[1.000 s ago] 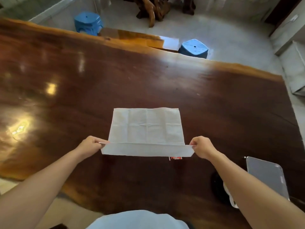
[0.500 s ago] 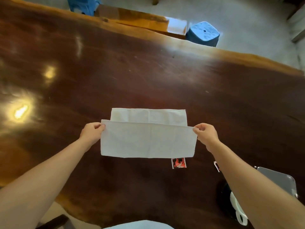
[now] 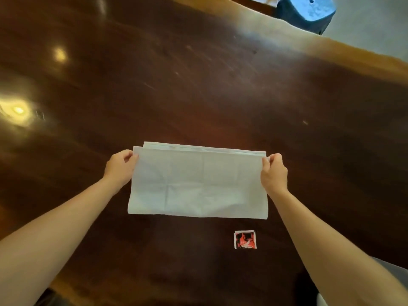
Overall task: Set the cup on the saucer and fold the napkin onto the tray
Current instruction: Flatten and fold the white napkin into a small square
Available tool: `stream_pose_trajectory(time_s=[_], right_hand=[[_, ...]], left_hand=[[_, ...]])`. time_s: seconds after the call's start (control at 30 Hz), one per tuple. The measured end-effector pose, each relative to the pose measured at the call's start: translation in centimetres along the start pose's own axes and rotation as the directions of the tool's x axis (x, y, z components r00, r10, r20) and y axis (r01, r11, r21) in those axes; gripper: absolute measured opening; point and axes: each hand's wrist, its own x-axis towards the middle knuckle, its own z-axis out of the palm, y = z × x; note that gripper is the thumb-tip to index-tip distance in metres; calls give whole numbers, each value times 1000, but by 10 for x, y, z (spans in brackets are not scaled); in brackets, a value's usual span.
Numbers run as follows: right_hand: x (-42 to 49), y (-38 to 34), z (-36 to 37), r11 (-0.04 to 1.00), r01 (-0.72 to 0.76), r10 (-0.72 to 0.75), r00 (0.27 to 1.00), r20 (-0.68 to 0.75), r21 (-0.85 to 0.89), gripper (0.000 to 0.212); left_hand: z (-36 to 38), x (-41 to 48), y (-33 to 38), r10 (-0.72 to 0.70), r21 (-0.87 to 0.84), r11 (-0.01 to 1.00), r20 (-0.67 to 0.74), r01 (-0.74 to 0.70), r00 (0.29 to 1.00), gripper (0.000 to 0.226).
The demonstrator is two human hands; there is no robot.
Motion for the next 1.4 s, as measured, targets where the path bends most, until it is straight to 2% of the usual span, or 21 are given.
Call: stream_pose_trajectory(time_s=[0.3, 0.6, 0.83, 0.97, 1.03, 1.1, 1.17, 1.23, 1.27, 1.33, 1.4], right_hand=[[31, 1, 28, 990, -117, 108, 988, -108, -81, 23], [35, -1, 34, 980, -126, 100, 981, -164, -152, 25], [37, -9, 27, 974, -219, 207, 965, -159, -62, 28], [33, -14, 16, 968, -214, 233, 961, -148, 128, 22], [29, -17, 13, 996, -88, 91, 962, -259, 24, 26], [16, -20, 21, 986, 65, -111, 941, -321, -151, 34], [-14, -29, 44, 947, 270, -302, 933, -194, -173, 41], [-55, -41, 77, 865, 455, -448, 890, 80, -214, 53], [-75, -46, 94, 800, 545, -493, 835, 245, -249, 58], [-110, -56, 126, 677, 675, -477, 706, 524, -293, 64], [-129, -58, 151, 589, 749, -458, 619, 638, -303, 65]], left_hand=[[18, 17, 2, 108, 103, 990, -85, -99, 991, 31], [28, 17, 3, 143, 174, 978, -167, -114, 975, 31], [27, 22, 6, 142, 201, 973, -148, -111, 979, 33], [26, 12, 14, 54, 95, 995, -176, -38, 983, 32], [27, 0, 11, 228, 274, 947, -208, -168, 951, 44], [34, -16, 0, 493, 485, 783, -101, -390, 864, 53], [46, -27, -15, 640, 569, 598, 85, -564, 764, 62], [60, -34, -31, 623, 622, 483, 251, -616, 741, 72], [65, -34, -38, 590, 650, 447, 302, -614, 749, 76], [71, -33, -51, 545, 674, 419, 349, -608, 762, 78], [72, -29, -63, 544, 696, 390, 355, -603, 760, 75]])
